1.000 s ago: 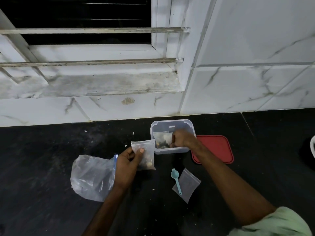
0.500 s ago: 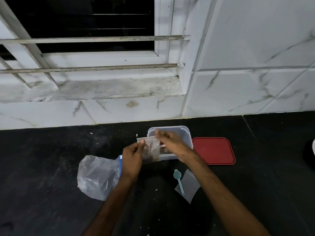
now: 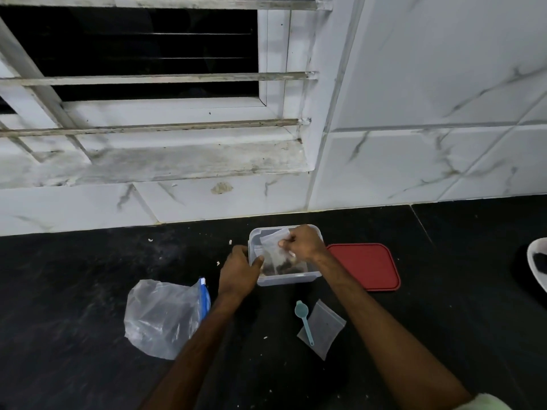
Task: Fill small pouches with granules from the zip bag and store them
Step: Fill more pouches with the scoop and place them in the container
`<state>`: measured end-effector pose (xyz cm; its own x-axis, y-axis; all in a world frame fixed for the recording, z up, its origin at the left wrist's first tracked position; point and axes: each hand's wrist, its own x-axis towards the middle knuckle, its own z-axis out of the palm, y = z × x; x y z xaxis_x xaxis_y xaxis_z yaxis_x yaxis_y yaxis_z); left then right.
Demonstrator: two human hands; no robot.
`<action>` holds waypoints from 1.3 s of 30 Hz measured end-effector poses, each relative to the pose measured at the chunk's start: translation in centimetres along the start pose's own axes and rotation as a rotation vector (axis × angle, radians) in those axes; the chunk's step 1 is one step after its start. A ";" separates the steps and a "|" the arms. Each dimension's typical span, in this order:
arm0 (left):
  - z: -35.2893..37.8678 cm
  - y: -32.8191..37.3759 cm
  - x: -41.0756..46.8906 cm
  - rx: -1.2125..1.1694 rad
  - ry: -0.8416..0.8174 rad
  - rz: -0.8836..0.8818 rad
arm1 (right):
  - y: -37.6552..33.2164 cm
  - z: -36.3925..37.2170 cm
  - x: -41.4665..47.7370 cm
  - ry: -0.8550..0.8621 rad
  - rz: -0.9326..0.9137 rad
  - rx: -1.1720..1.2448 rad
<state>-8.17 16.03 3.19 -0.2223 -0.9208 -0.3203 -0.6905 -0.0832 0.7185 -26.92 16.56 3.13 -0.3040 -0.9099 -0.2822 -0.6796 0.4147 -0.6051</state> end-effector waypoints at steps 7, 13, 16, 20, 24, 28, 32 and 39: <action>0.0 -0.2 -0.8 -0.081 -0.066 -0.066 | -0.3 3.9 1.6 -0.153 0.198 0.032; -0.3 -0.4 -1.6 0.014 -0.063 -0.008 | -0.3 2.7 -0.3 0.085 0.090 -0.122; -2.1 -0.9 -3.2 -0.020 0.073 0.033 | -1.0 -0.2 -3.9 0.330 -0.003 -0.079; -5.2 -4.3 -8.0 0.174 0.466 0.129 | 0.9 -0.4 -11.3 0.350 -0.023 -0.013; -5.5 -9.4 -11.2 0.569 0.401 -0.023 | 4.0 4.2 -14.6 0.005 0.198 -0.265; -5.3 -12.5 -12.7 0.682 0.301 -0.161 | 4.3 7.4 -15.4 0.032 0.185 -0.382; -6.9 -13.9 -12.7 0.465 0.289 -0.202 | 4.0 8.1 -14.9 0.035 0.189 -0.486; -8.4 -14.5 -13.0 0.284 0.450 -0.108 | 1.4 8.3 -16.9 0.002 -0.028 -0.190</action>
<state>10.51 25.97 2.17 0.1339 -0.9901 -0.0428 -0.8659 -0.1380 0.4808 -17.12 32.59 0.87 -0.2845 -0.9213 -0.2652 -0.8017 0.3803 -0.4612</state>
